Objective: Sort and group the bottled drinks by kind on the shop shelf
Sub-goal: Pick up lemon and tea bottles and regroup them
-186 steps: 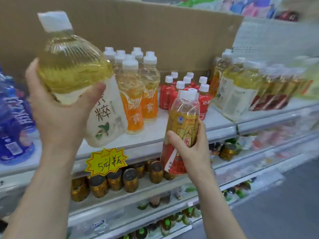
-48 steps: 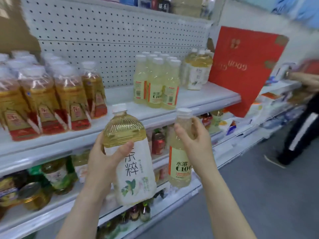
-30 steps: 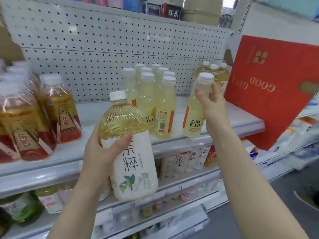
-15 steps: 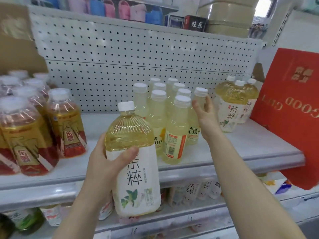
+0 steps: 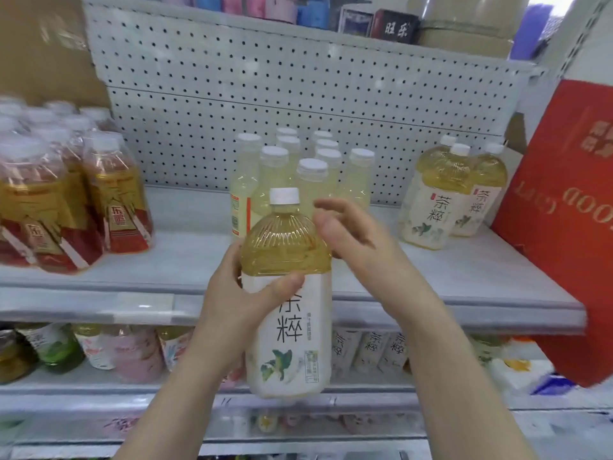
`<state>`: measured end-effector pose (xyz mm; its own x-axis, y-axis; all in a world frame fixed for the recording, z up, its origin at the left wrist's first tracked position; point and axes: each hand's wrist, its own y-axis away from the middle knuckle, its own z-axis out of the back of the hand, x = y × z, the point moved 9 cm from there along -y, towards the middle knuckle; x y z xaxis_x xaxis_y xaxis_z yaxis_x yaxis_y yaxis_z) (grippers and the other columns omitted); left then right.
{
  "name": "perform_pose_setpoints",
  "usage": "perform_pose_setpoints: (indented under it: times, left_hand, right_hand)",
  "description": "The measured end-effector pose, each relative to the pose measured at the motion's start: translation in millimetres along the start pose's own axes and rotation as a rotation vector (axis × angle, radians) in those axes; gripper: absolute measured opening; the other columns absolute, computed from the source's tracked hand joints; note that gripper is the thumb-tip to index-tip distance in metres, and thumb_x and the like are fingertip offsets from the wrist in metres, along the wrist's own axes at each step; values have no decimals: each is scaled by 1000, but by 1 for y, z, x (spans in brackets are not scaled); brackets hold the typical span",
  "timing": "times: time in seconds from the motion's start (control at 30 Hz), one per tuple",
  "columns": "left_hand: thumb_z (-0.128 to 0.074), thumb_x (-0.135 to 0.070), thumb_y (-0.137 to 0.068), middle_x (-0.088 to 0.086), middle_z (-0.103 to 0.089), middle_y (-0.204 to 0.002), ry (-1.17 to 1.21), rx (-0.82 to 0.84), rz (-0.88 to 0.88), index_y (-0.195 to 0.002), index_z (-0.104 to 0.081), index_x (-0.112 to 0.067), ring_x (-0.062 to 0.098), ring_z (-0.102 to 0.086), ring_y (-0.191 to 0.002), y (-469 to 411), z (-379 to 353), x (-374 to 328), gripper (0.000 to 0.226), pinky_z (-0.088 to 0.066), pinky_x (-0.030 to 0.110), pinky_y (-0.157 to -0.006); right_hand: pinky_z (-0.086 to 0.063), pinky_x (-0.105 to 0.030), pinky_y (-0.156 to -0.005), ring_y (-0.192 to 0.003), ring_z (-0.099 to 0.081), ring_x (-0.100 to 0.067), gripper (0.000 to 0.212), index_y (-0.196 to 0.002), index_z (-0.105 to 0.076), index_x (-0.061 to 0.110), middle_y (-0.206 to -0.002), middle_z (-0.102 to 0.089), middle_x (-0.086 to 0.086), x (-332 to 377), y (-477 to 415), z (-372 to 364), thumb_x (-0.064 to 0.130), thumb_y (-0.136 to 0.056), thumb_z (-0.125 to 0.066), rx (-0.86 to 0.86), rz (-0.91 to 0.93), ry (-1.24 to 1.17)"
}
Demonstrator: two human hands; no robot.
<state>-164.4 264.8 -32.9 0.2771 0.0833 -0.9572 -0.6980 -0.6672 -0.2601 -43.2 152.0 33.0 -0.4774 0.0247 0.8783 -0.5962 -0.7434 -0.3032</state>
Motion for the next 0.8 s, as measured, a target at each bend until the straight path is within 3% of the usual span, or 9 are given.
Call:
perform_pose_setpoints:
  times: [0.07,0.13,0.23,0.3,0.37,0.5,0.6,0.67,0.8]
  left_hand:
    - [-78,-57,-46,-17,-74,-100,-54,9,-30,-104,-63,-45,4,-71,-92,6,-25,-2,61,-56,22,-74]
    - [-73,-60,-46,-27,-70,-99,-98,13,-49,-107,-60,-44,-5,-67,-90,10,-51,-2,64,-50,10,-68]
    - [-70,-64,-53,-35,-66,-99,-129,56,-71,-108,-56,-46,-12,-63,-92,14,-95,-1,59,-47,7,-70]
    - [-73,-69,-69,-44,-62,-96,-166,136,-82,-107,-52,-49,-20,-59,-92,13,-131,-4,48,-45,5,-73]
    - [-56,-64,-77,-49,-59,-93,-192,238,-84,-108,-48,-50,-26,-55,-90,6,-168,-5,34,-42,1,-74]
    - [-47,-55,-92,-18,-64,-117,-271,333,-151,-137,-53,-28,-13,-59,-104,-30,-218,-6,53,-46,9,-85]
    - [-55,-42,-98,-11,-57,-128,-511,289,-234,-140,-51,-29,-1,-55,-113,-70,-238,-5,44,-45,19,-96]
    - [-56,-39,-98,-6,-52,-136,-656,270,-300,-142,-48,-29,9,-52,-122,-93,-254,-5,46,-44,32,-105]
    - [-55,-35,-99,-1,-37,-153,-831,265,-349,-150,-38,-25,18,-42,-136,-132,-281,3,54,-35,30,-105]
  right_hand:
    - [-52,-27,-96,-107,-67,2,50,-116,-63,43,-114,-72,17,-8,14,-2,74,-76,-64,50,-22,6]
    - [-54,-37,-98,-105,-69,-4,49,-114,-64,39,-112,-73,16,-16,22,17,68,-73,-67,-5,-35,-61]
    - [-55,-49,-97,-104,-71,-14,56,-114,-67,31,-111,-75,9,-32,33,58,63,-69,-73,-112,-43,-116]
    - [-56,-49,-95,-103,-72,-16,60,-113,-69,28,-109,-75,5,-40,42,92,64,-66,-74,-202,-37,-106]
    - [-58,-46,-93,-102,-72,-16,59,-112,-69,28,-108,-75,4,-47,50,128,63,-66,-75,-300,-20,-105]
    - [-57,-33,-83,-98,-71,-9,53,-118,-67,25,-106,-75,10,-52,56,213,56,-76,-76,-540,46,-53]
    - [-54,-43,-96,-113,-65,-12,57,-124,-63,34,-119,-69,14,-59,50,271,65,-78,-74,-696,54,80]
    - [-48,-42,-102,-119,-58,-10,53,-125,-61,37,-122,-65,18,-65,41,295,65,-81,-72,-731,51,180]
    - [-44,-37,-103,-120,-54,-5,49,-125,-61,41,-118,-63,26,-93,14,319,62,-83,-72,-711,-8,220]
